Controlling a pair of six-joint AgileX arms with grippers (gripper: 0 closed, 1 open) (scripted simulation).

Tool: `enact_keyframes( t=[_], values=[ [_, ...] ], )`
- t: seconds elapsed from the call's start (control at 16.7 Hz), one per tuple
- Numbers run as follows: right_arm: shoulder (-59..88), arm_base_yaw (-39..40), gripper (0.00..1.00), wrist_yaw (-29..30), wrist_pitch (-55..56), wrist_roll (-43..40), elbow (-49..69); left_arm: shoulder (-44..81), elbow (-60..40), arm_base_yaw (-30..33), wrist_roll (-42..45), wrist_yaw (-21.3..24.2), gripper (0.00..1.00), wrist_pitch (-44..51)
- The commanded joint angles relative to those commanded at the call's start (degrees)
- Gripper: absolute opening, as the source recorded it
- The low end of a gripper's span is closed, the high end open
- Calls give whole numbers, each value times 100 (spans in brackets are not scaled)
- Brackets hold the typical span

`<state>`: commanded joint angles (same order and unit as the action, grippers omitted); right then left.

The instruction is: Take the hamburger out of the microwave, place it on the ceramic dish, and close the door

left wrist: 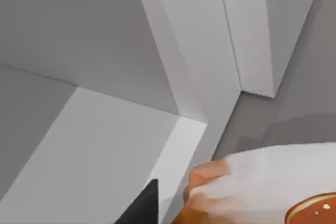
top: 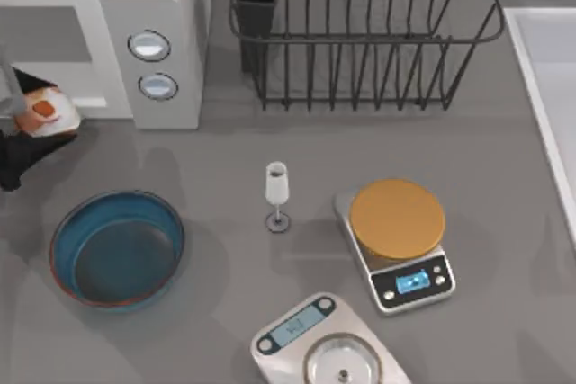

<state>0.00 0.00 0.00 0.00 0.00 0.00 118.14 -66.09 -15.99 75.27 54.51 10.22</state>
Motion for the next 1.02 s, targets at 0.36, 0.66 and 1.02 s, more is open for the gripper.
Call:
enact_keyframes(
  t=[0.36, 0.66, 1.02],
  values=[
    [0, 0, 100, 0, 0, 0, 0, 893, -1267, -16, 4084, 484, 0, 4325],
    [0, 0, 100, 0, 0, 0, 0, 1527, -1405, -36, 6451, 521, 0, 6782],
    [0, 0, 100, 0, 0, 0, 0, 1797, -1204, -61, 7418, 532, 0, 7775]
  ],
)
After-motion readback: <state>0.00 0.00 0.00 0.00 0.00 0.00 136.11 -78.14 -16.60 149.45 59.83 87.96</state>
